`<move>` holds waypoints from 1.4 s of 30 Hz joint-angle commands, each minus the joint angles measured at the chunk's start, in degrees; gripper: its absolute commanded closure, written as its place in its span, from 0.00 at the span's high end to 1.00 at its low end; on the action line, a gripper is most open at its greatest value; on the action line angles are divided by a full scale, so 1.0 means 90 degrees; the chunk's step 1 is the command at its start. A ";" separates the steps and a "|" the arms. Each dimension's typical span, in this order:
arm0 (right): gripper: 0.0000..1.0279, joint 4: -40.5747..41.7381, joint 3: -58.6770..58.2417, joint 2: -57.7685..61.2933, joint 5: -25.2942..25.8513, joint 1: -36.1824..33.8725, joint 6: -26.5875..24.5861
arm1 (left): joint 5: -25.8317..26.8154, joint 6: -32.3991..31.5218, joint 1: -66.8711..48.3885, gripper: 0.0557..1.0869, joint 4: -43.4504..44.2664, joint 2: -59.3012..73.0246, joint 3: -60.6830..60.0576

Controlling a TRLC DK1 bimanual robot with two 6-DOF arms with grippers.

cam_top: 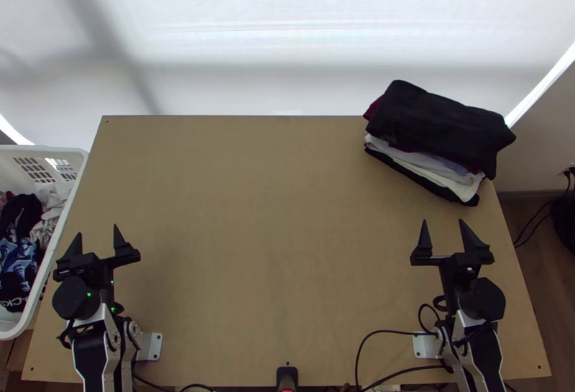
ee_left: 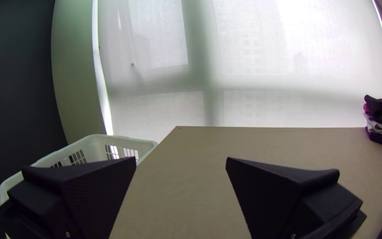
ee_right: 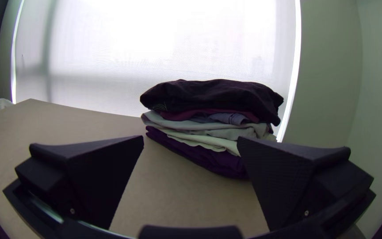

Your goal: Fold the t-shirt

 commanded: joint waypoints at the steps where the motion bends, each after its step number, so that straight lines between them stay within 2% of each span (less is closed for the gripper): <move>1: 0.96 0.0106 -0.0066 -0.0045 0.0007 -0.0028 -0.0087 | 0.0131 0.0112 0.0022 0.96 -0.0238 -0.0035 -0.0211; 15: 0.96 0.0106 -0.0076 -0.0045 0.0007 -0.0028 -0.0087 | 0.0023 0.0005 0.0168 0.96 0.0016 -0.0045 -0.0191; 20: 0.96 0.0106 -0.0066 -0.0045 0.0007 -0.0028 -0.0087 | -0.0025 -0.0005 0.0598 0.96 -0.0247 0.0121 0.0483; 23: 0.96 0.0106 -0.0066 -0.0045 0.0007 -0.0028 -0.0087 | -0.0035 -0.0064 0.0861 0.95 -0.0619 0.1039 0.1284; 28: 0.96 0.0106 -0.0066 -0.0045 0.0007 -0.0028 -0.0087 | 0.0043 -0.0435 0.1994 0.95 -0.1126 0.3148 0.3051; 33: 0.96 0.0106 -0.0066 -0.0045 0.0007 -0.0028 -0.0087 | 0.0609 -0.0845 0.3449 0.95 -0.2611 0.5834 0.5561; 35: 0.96 0.0106 -0.0066 -0.0045 0.0007 -0.0028 -0.0087 | 0.0629 -0.0855 0.3762 0.95 -0.3001 0.6684 0.6401; 38: 0.96 0.0106 -0.0076 -0.0045 0.0007 -0.0028 -0.0087 | 0.0619 -0.0777 0.4240 0.95 -0.3099 0.7641 0.7153; 42: 0.96 0.0106 -0.0066 -0.0045 0.0007 -0.0028 -0.0087 | 0.0629 -0.0279 0.4611 0.95 -0.3089 0.8715 0.7739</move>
